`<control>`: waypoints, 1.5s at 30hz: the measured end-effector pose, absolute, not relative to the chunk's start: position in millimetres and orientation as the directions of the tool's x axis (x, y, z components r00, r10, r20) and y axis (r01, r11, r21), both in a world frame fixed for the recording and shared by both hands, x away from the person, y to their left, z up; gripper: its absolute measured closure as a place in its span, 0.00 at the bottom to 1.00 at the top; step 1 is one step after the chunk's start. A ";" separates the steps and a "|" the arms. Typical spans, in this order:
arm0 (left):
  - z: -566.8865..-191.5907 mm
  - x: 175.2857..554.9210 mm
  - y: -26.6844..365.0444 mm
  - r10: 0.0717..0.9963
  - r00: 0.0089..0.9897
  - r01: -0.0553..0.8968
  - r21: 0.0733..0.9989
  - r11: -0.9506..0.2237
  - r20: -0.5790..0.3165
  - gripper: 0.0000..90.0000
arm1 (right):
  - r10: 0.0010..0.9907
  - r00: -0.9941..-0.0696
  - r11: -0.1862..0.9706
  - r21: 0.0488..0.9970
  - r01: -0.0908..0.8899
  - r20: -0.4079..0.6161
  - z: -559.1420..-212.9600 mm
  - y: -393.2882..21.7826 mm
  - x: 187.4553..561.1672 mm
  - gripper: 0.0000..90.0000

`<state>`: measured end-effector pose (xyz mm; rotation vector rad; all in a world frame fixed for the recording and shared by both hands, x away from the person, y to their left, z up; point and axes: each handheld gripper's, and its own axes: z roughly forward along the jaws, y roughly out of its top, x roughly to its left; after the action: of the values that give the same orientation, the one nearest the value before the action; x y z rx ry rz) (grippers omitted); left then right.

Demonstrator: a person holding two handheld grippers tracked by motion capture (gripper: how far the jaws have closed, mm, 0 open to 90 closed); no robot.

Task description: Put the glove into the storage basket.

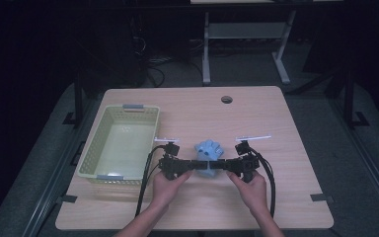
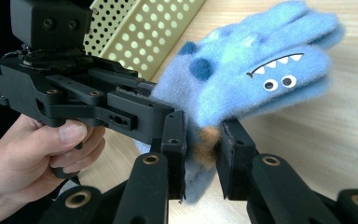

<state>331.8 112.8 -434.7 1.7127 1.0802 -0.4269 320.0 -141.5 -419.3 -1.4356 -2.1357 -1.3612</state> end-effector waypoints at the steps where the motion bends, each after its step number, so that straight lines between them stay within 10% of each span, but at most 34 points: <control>1: -432.7 332.0 113.6 0.454 0.531 0.822 0.565 -0.073 -0.715 0.76 | 0.606 -0.498 0.090 0.569 0.817 0.620 -418.2 -141.2 320.4 0.83; 45: -381.5 345.6 183.3 0.405 0.557 0.800 0.600 -0.026 -0.725 0.77 | 0.530 -0.587 0.133 0.624 0.770 0.612 -360.6 -84.2 344.5 0.83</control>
<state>345.6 183.3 -381.5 1.6439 1.0307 -0.4285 344.5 -84.2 -360.6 -1.2773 -2.1672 -1.4363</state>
